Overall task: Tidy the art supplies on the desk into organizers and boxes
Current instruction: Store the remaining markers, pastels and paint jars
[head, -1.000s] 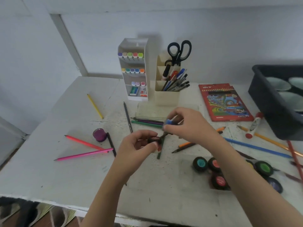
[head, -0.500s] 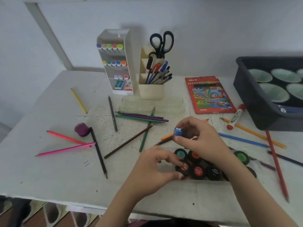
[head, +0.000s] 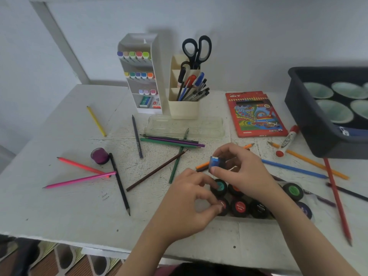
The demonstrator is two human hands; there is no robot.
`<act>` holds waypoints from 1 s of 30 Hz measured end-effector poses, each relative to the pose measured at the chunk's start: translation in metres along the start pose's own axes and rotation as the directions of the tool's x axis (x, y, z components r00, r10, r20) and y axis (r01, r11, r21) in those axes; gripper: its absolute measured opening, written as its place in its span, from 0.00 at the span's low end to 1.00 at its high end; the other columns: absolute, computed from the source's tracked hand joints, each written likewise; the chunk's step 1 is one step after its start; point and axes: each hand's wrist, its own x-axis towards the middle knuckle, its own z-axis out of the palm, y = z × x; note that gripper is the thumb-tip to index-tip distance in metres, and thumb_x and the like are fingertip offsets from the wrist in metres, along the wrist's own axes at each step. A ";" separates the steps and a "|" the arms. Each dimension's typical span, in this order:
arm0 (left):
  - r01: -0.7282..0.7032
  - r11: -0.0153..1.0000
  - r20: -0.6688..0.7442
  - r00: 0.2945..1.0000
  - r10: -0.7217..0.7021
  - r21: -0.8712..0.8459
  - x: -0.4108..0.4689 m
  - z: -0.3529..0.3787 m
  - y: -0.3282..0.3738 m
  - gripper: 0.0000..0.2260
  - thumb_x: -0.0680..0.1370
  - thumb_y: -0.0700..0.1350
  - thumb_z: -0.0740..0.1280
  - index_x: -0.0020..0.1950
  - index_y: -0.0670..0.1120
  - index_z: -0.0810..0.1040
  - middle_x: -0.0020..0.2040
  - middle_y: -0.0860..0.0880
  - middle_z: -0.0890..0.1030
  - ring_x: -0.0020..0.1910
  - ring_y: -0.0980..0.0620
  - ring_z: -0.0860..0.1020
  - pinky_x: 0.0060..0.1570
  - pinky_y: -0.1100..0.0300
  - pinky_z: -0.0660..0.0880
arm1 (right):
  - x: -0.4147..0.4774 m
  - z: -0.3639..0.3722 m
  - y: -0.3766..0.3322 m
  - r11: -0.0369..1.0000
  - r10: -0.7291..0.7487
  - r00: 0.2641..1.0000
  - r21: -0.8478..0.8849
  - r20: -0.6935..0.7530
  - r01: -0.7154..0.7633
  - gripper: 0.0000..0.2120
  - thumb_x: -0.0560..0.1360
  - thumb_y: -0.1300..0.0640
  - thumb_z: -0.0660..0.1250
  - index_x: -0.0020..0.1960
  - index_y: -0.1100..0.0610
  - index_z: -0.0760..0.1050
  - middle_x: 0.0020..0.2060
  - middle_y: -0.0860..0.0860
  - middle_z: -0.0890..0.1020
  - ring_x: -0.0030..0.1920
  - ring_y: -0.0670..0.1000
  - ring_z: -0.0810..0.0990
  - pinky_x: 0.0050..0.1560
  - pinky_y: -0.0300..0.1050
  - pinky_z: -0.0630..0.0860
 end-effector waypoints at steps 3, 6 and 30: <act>0.032 0.999 -0.123 0.992 -0.036 -0.035 0.001 -0.007 -0.006 0.10 0.72 0.50 0.64 0.37 0.49 0.83 0.42 0.59 0.80 0.47 0.58 0.73 0.50 0.68 0.66 | -0.001 0.001 -0.001 1.000 -0.012 1.000 -0.016 -0.018 0.012 0.14 0.66 0.54 0.75 0.47 0.46 0.74 0.40 0.40 0.80 0.39 0.41 0.80 0.37 0.33 0.76; 0.091 0.996 -0.282 0.955 -0.092 -0.015 0.001 -0.018 -0.017 0.11 0.73 0.48 0.62 0.39 0.49 0.83 0.40 0.59 0.80 0.45 0.59 0.74 0.49 0.70 0.66 | -0.003 0.005 -0.002 0.994 -0.042 0.999 -0.099 -0.023 0.039 0.15 0.67 0.55 0.75 0.47 0.44 0.73 0.39 0.40 0.79 0.43 0.37 0.77 0.39 0.29 0.74; 0.332 0.943 -0.475 0.830 -0.292 0.001 -0.017 -0.083 -0.092 0.08 0.74 0.40 0.66 0.42 0.53 0.81 0.44 0.61 0.80 0.51 0.63 0.73 0.47 0.67 0.66 | -0.029 0.035 -0.013 0.803 -0.155 0.970 -0.548 0.188 0.235 0.15 0.69 0.54 0.70 0.56 0.47 0.76 0.49 0.40 0.74 0.51 0.43 0.72 0.53 0.41 0.71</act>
